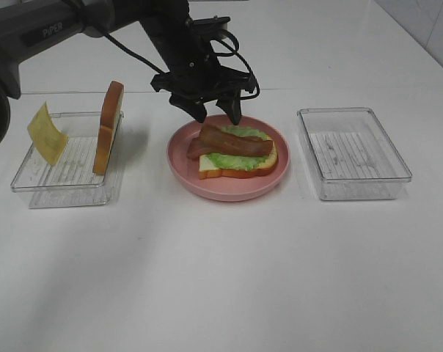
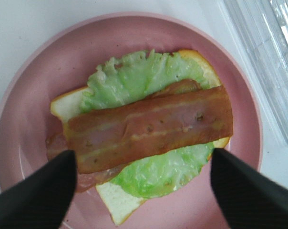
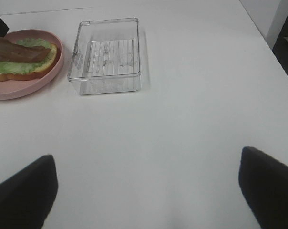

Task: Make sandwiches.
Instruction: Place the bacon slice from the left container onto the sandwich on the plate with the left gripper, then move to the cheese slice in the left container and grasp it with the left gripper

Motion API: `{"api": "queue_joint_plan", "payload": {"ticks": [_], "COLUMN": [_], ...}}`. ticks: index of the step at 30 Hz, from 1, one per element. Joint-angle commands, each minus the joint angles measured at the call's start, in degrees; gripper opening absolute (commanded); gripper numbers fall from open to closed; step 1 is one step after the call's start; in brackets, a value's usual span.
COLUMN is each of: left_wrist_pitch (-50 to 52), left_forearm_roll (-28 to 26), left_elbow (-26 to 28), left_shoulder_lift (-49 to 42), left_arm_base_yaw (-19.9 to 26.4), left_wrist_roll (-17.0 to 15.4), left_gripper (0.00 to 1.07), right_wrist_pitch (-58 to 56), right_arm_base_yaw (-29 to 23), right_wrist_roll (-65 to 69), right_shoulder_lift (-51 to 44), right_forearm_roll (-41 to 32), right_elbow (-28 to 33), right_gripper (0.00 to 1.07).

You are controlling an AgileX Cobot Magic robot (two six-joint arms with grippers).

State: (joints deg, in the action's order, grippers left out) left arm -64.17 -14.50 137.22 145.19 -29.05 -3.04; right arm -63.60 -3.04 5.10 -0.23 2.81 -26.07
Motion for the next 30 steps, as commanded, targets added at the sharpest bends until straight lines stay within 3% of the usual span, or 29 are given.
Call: {"api": "queue_joint_plan", "payload": {"ticks": [1,5,19,23,27,30], "left_wrist_pitch": [-1.9,-3.2,-8.3,-11.4,-11.3,-11.3], "left_forearm_roll": [0.7,4.0,6.1,11.4,13.5,16.8], "left_elbow": [0.2,0.2,0.3,0.1,0.1,0.1], "left_shoulder_lift": [-0.3,-1.8,-9.9,-13.1,-15.8,-18.4], "left_arm_base_yaw": [-0.3,-0.3,-0.3,-0.2,-0.2,-0.2], "left_wrist_roll": [0.2,0.2,0.1,-0.7,-0.7,-2.9], "left_gripper": [0.99,1.02,1.02,1.02,1.02,1.02], "right_wrist_pitch": [0.6,0.6,0.6,0.6,0.6,0.6], "right_arm_base_yaw": [0.0,0.0,0.0,0.0,0.0,0.0], "right_wrist_roll": [-0.3,-0.3,-0.3,-0.3,-0.3,-0.3], "right_shoulder_lift": [-1.5,-1.5,-1.5,-1.5,-1.5,-1.5], "right_forearm_roll": [0.3,0.3,0.5,0.7,0.8,0.8], "right_elbow": [0.1,0.1,0.1,0.1,0.1,0.1], "right_gripper": [0.96,0.96,0.96,0.96,0.96,0.96]}}
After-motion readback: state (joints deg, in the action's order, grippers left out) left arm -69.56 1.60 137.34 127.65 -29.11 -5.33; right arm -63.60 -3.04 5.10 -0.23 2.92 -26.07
